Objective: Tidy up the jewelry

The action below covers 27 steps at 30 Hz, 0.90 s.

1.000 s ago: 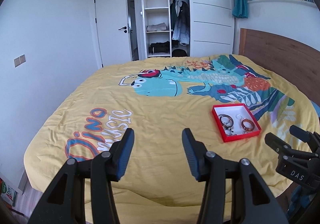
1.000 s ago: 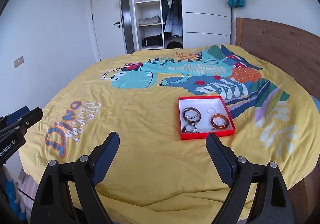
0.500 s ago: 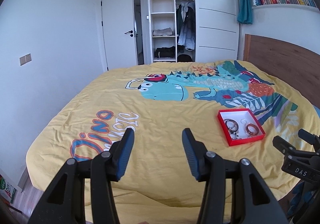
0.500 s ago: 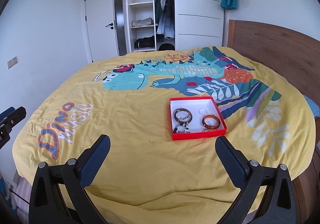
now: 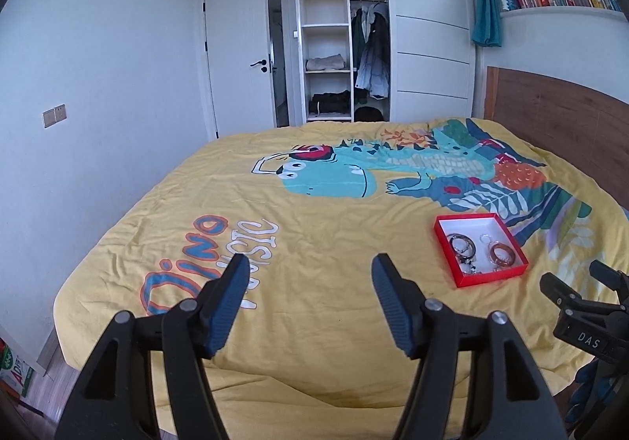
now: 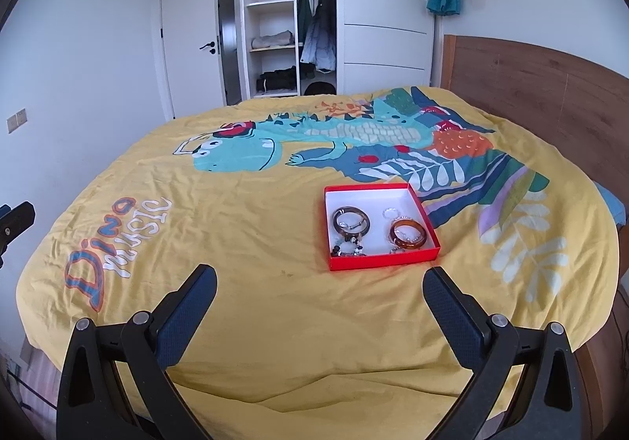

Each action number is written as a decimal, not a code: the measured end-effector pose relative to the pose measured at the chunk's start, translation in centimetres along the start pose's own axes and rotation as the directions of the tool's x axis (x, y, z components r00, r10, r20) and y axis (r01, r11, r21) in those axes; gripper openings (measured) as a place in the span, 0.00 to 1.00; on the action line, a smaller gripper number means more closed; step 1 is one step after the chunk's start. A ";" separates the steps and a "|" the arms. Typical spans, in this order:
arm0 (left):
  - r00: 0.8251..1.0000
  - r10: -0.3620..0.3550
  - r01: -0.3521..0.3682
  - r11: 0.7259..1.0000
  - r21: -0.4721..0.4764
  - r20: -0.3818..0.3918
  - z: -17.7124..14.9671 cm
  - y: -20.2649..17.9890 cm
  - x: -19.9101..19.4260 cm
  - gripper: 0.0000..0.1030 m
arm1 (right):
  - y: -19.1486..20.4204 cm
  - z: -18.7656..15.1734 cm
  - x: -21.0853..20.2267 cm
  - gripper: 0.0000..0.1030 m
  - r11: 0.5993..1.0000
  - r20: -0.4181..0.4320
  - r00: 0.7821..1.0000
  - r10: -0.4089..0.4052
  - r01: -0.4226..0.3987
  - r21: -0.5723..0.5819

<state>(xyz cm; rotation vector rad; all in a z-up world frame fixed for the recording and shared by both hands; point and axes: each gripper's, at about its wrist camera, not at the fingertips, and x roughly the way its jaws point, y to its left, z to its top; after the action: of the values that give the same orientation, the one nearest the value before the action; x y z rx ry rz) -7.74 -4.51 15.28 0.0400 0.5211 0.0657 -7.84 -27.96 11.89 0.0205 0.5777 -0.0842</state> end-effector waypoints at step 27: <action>0.998 0.016 -0.018 0.999 -0.034 -0.067 -1.3 1.1 2.8 0.62 | -0.4 -1.4 2.8 1.00 1.000 -0.042 0.999 -0.019 0.018 -0.015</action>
<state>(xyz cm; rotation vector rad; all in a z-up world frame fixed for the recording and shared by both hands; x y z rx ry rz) -6.01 -3.15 12.84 0.0087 0.5860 0.0929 -6.28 -28.48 9.20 0.0027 0.6209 -0.0974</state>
